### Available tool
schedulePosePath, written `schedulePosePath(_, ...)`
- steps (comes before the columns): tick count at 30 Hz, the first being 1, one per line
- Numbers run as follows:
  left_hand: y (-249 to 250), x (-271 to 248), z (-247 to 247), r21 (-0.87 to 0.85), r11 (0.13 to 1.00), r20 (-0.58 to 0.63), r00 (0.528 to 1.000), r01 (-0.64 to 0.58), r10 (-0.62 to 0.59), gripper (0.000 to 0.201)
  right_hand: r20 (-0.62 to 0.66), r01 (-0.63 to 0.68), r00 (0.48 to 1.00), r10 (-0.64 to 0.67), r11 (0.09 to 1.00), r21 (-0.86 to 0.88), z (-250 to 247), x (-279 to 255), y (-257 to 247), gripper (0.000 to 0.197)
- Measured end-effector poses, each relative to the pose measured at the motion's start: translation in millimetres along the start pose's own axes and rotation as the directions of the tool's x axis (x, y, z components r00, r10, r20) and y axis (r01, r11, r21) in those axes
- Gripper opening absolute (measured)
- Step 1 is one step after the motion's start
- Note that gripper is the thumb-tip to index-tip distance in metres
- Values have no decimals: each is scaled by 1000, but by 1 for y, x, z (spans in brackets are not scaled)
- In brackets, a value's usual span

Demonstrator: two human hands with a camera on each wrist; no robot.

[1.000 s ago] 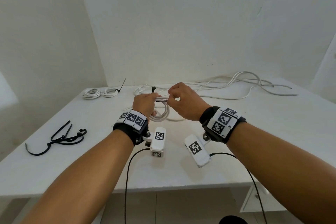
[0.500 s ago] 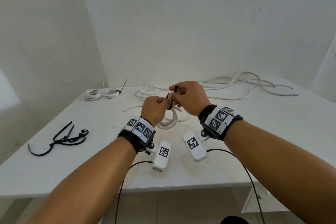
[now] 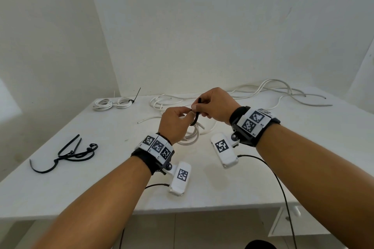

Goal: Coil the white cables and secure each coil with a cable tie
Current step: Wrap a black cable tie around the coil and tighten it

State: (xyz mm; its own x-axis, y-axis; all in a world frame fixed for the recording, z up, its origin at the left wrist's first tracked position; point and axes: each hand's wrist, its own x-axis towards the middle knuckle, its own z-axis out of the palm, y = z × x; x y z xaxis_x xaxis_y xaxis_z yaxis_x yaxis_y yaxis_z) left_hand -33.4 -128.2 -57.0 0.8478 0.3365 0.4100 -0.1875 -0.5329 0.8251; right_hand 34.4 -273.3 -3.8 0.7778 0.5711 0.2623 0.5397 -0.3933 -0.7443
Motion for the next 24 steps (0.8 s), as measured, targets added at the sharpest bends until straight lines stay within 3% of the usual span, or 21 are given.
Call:
schedulePosePath(4, 2, 5, 1, -166, 978, -114, 983, 124, -144, 17, -8, -94, 995, 104, 926, 365, 8, 0, 3, 19)
schedulePosePath(7, 3, 7, -1, -236, 953, -169, 958, 188, -231, 19, 2, -143, 984, 176, 789, 598, 9, -1, -3, 23)
schedulePosePath(10, 7, 11, -5, -254, 945, -193, 946, 207, -259, 21, -3, -168, 961, 276, 594, 787, 12, -3, -6, 29)
schedulePosePath(12, 10, 13, -6, -268, 939, -204, 940, 215, -274, 21, -34, -142, 952, 306, 535, 833, 14, -4, -6, 26)
schedulePosePath(16, 11, 15, -8, -243, 948, -207, 943, 207, -259, 18, -182, -42, 953, 244, 698, 715, 20, -7, -9, 3)
schedulePosePath(20, 7, 15, -9, -154, 971, -204, 956, 182, -211, 16, -259, 66, 966, 16, 950, 304, 22, -8, -10, 8)
schedulePosePath(24, 5, 14, -9, -118, 977, -202, 960, 175, -196, 16, -217, 79, 975, -46, 986, 145, 22, -8, -8, 10)
